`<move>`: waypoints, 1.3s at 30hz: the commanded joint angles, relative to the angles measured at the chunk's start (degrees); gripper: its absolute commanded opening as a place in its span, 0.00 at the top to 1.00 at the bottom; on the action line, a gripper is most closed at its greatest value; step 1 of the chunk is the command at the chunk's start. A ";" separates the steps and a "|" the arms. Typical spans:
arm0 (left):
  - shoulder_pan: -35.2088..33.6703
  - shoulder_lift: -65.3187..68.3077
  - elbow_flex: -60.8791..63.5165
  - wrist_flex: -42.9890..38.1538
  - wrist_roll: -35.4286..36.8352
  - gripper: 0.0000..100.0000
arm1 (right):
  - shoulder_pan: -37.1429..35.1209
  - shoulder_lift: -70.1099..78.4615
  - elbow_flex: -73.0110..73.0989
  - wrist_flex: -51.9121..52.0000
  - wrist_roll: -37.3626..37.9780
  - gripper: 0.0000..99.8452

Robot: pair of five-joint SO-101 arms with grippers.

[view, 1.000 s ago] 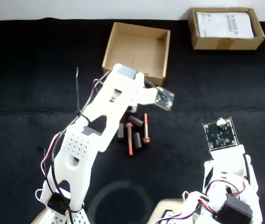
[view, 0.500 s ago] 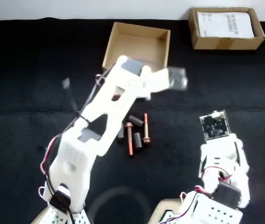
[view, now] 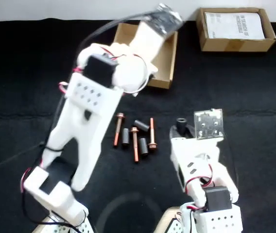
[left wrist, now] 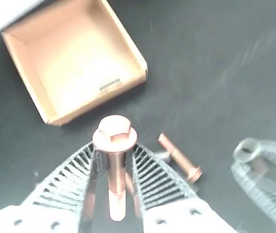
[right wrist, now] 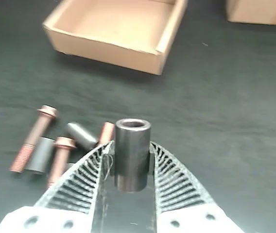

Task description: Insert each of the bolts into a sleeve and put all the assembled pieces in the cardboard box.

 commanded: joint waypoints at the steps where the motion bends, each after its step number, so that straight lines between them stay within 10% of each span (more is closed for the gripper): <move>1: 0.66 -6.46 -2.07 -2.73 9.14 0.99 | -4.70 -0.40 -0.66 -1.10 -3.25 0.99; 16: 3.21 -10.59 7.08 -1.32 37.63 0.99 | -17.01 -0.40 -0.75 -9.71 -5.27 0.99; 39: 3.47 -11.74 20.26 -11.52 38.95 0.99 | -16.66 -0.04 -0.66 -11.65 -5.19 0.99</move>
